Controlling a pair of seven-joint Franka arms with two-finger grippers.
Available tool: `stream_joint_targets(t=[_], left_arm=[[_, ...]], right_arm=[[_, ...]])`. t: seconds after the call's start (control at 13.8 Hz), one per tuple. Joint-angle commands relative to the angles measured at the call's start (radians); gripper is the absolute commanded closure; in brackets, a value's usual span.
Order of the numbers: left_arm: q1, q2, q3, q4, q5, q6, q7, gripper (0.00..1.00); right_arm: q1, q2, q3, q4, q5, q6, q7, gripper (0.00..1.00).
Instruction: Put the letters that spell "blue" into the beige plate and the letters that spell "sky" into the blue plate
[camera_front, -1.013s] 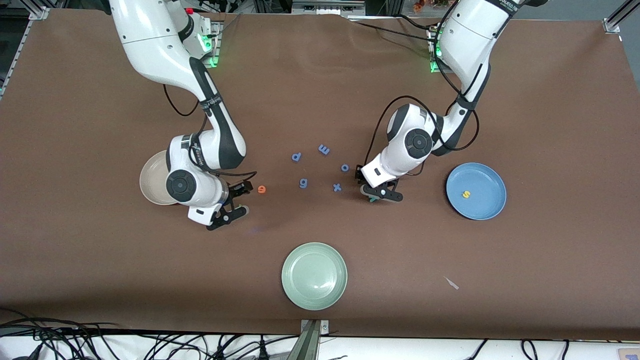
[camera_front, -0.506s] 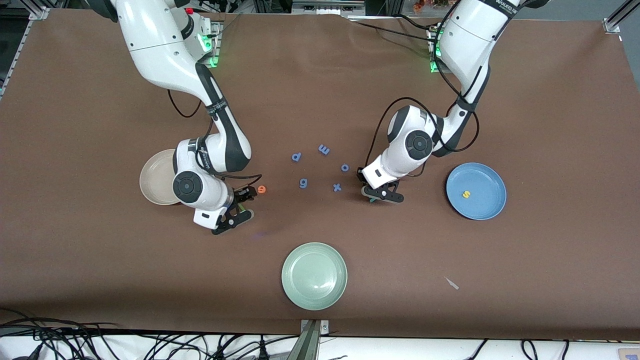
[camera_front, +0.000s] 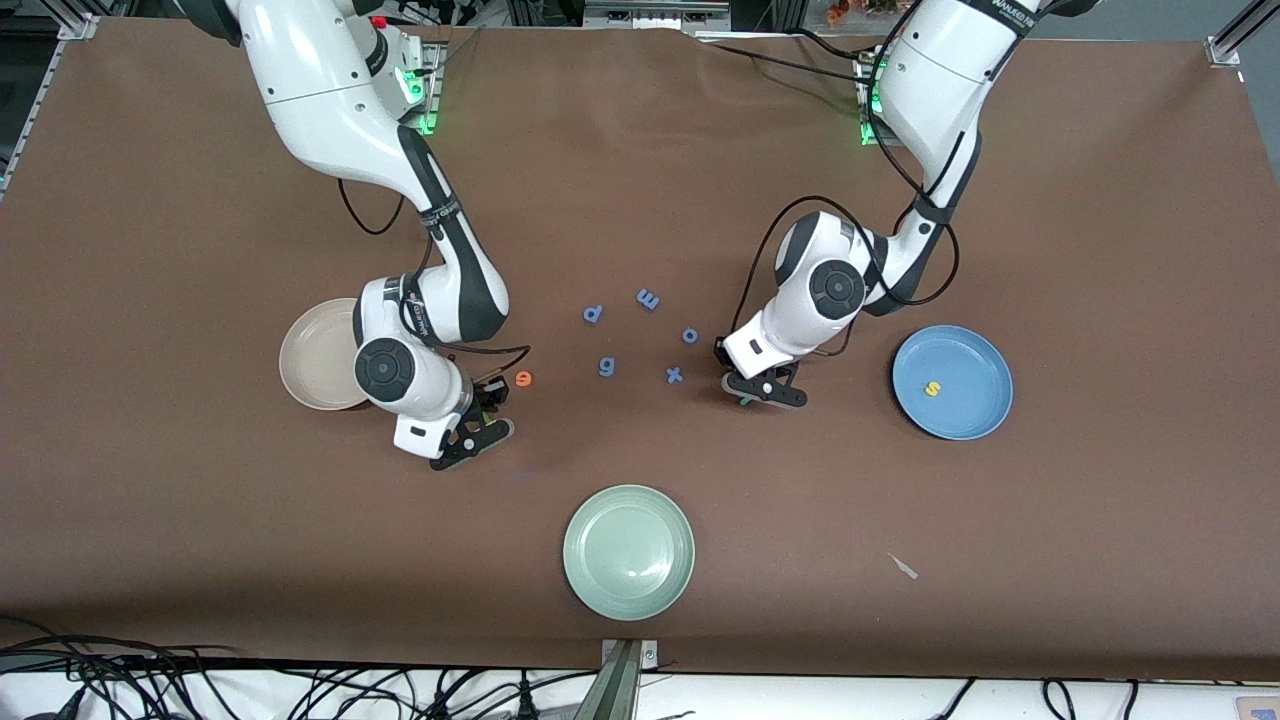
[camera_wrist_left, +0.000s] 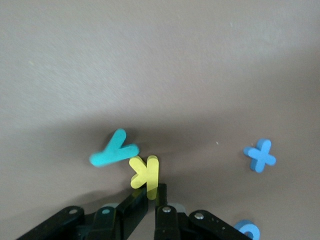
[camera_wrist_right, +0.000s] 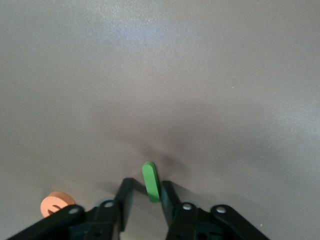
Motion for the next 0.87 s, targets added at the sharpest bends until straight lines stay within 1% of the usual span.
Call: stream_joint_targets(t=[0.0, 0.14, 0.29, 0.43, 0.51, 0.58, 0.65, 0.72, 0.8], left_arm=[[0.085, -0.101, 0.002, -0.033, 0.043, -0.071, 0.001, 0.96], [0.165, -0.176, -0.006, -0.072, 0.075, -0.157, 0.037, 0.96], [0.262, -0.227, -0.011, -0.144, 0.081, -0.182, 0.166, 0.95], [0.352, -0.253, -0.011, -0.205, 0.083, -0.184, 0.307, 0.94], [0.406, -0.253, -0.011, -0.221, 0.083, -0.184, 0.385, 0.94], [0.440, -0.253, -0.009, -0.227, 0.083, -0.184, 0.459, 0.93], [0.458, -0.252, -0.009, -0.241, 0.081, -0.182, 0.496, 0.92], [0.465, -0.250, -0.008, -0.247, 0.081, -0.181, 0.501, 0.82], [0.465, -0.247, -0.008, -0.247, 0.083, -0.181, 0.506, 0.74]], right_arm=[[0.004, 0.035, 0.002, 0.029, -0.008, 0.016, -0.040, 0.89], [0.004, 0.034, 0.001, 0.030, -0.008, 0.022, -0.094, 0.97], [0.003, 0.023, -0.004, 0.048, -0.016, 0.007, -0.105, 1.00], [-0.006, -0.010, -0.015, 0.064, -0.058, -0.083, -0.115, 1.00], [-0.008, -0.039, -0.036, 0.052, -0.060, -0.132, -0.119, 1.00], [-0.008, -0.073, -0.065, 0.020, -0.060, -0.187, -0.141, 1.00], [-0.006, -0.102, -0.097, -0.011, -0.060, -0.215, -0.172, 1.00], [-0.006, -0.144, -0.125, -0.069, -0.060, -0.220, -0.187, 1.00], [-0.006, -0.179, -0.140, -0.123, -0.060, -0.212, -0.189, 1.00]])
